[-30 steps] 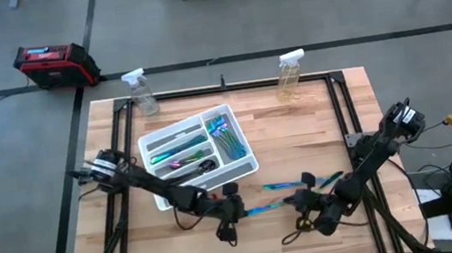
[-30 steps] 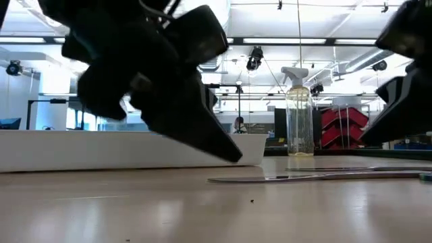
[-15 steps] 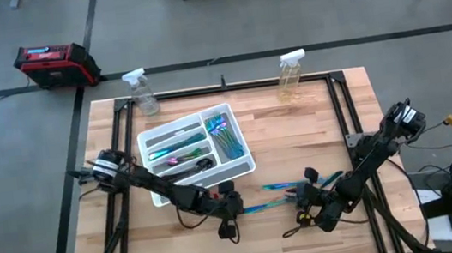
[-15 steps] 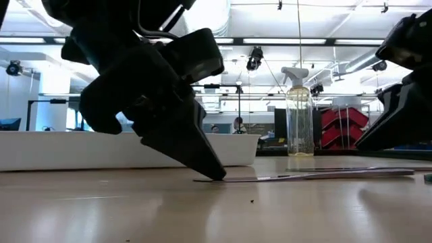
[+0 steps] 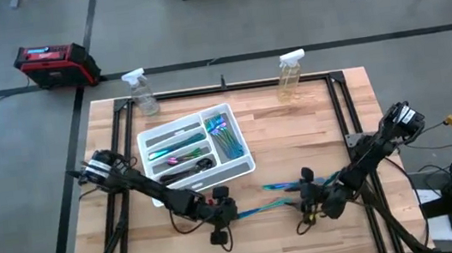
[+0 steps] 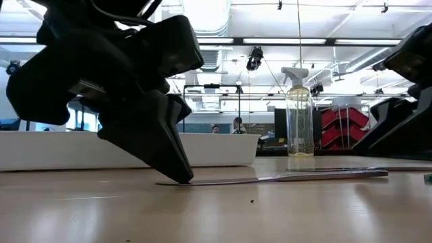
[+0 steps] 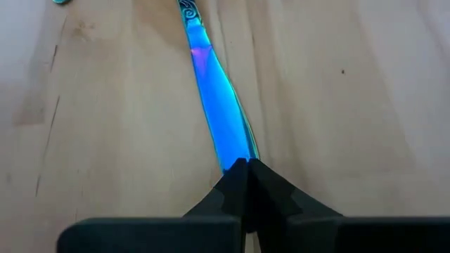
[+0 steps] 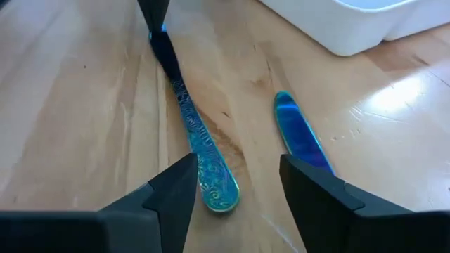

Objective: Sort silverware
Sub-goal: Put the blue table knife with the other blue table knives on the silverware tray

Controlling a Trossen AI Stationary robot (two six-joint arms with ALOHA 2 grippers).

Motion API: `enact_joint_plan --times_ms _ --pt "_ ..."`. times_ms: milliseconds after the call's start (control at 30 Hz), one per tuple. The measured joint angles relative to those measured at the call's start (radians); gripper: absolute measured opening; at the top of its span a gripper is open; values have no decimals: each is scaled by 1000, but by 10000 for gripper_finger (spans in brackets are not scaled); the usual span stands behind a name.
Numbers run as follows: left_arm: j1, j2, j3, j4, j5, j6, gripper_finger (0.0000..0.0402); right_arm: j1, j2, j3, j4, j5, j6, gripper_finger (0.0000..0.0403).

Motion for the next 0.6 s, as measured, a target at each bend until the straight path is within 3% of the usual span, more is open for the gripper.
enact_joint_plan --times_ms 133,300,600 --pt "-1 -31 -2 -35 4 -21 0 0 0 -8 26 -12 -13 186" --pt "-8 -45 2 -152 -9 -161 0 -8 0 -8 20 -35 -30 181" --pt "-34 -52 3 -234 -64 -241 0 -56 0 -2 20 -49 -70 195"
